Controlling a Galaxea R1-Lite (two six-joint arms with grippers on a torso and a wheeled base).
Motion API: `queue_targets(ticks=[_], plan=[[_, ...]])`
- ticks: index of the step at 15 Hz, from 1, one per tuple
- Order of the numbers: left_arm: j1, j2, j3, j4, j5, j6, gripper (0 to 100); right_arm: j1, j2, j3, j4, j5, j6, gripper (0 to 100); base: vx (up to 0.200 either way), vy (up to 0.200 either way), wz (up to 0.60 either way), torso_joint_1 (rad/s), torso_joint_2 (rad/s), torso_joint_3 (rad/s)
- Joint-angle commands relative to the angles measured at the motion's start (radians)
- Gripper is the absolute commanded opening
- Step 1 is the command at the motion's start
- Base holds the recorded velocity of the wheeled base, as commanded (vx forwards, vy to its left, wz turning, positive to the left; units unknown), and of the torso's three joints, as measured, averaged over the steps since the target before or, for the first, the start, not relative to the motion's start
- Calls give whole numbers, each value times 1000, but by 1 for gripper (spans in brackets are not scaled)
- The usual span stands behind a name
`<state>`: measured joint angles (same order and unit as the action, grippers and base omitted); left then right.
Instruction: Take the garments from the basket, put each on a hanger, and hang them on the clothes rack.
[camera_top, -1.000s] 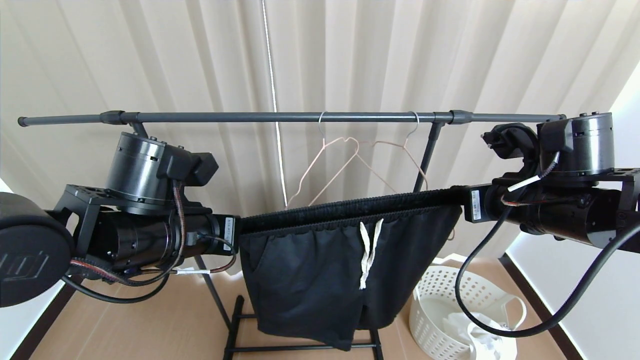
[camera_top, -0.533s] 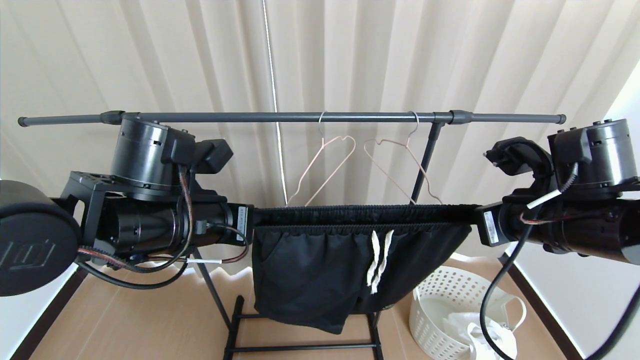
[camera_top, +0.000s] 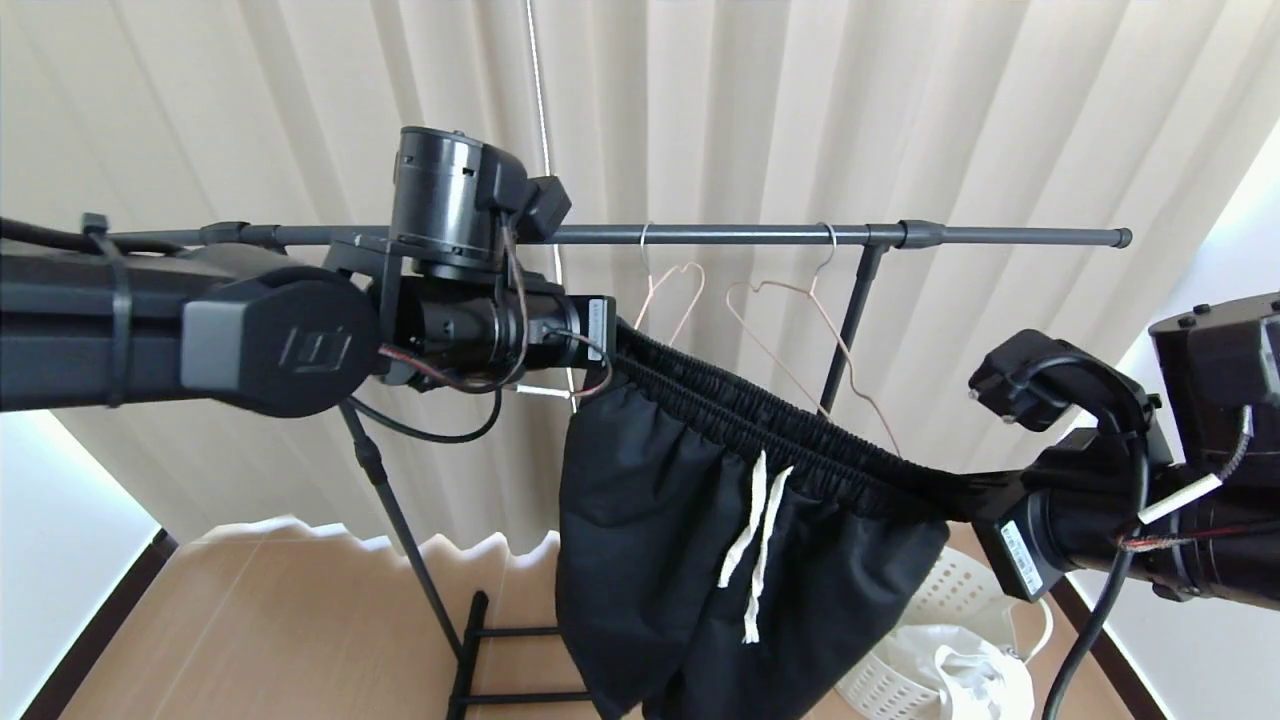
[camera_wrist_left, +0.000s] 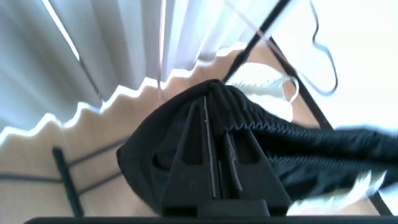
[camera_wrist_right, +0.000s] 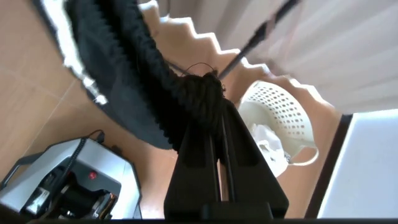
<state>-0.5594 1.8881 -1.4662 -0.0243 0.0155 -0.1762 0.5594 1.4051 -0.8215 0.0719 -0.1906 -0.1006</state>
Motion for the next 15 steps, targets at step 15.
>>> queue_targets(ticks=[15], plan=[[-5, 255, -322, 0, -49, -5, 0, 295, 78, -45, -26, 157, 257, 0, 0, 0, 0, 0, 0, 0]])
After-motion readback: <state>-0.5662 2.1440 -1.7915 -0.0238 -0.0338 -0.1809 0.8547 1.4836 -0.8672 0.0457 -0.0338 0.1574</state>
